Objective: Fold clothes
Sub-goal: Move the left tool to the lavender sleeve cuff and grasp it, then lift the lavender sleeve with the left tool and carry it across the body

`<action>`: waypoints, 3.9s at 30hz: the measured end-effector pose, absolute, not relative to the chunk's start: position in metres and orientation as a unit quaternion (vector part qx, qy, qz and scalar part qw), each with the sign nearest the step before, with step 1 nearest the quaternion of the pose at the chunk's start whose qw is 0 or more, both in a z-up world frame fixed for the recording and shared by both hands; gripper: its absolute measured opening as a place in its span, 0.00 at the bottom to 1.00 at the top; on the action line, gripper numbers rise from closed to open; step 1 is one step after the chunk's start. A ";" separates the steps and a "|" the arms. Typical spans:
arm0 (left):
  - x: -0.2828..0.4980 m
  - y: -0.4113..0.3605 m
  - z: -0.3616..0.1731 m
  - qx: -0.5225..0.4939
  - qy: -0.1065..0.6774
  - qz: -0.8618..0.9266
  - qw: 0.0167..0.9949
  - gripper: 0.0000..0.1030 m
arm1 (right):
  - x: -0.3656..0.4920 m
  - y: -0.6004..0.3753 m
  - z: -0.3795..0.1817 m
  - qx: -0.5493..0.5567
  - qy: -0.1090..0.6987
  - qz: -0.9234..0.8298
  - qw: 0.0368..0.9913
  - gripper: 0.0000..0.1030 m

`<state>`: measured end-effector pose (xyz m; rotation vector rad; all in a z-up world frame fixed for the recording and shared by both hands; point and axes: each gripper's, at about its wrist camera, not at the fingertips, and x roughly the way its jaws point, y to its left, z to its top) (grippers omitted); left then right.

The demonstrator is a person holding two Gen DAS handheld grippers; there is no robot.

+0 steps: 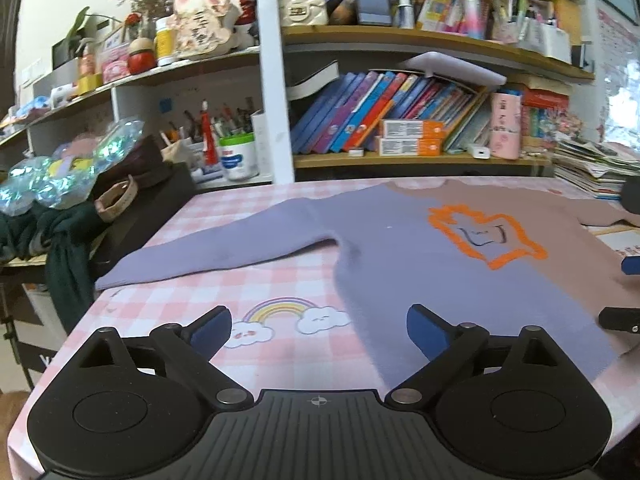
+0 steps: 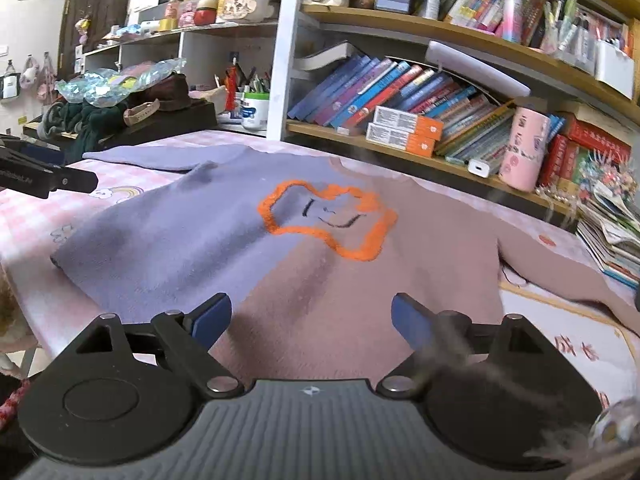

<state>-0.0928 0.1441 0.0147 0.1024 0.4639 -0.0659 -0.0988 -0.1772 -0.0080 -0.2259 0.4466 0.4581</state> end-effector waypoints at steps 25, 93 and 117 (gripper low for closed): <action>-0.015 0.227 0.020 -0.027 0.255 0.109 0.960 0.96 | -0.021 -0.158 -0.005 -0.131 0.198 0.264 0.935 0.89; 0.157 0.017 0.100 -0.168 0.197 -0.224 0.940 0.09 | -0.010 -0.154 -0.017 -0.194 0.234 0.274 0.912 0.99; 0.076 0.036 0.041 0.046 0.232 -0.152 0.960 0.67 | -0.011 -0.163 -0.014 -0.178 0.230 0.256 0.922 1.00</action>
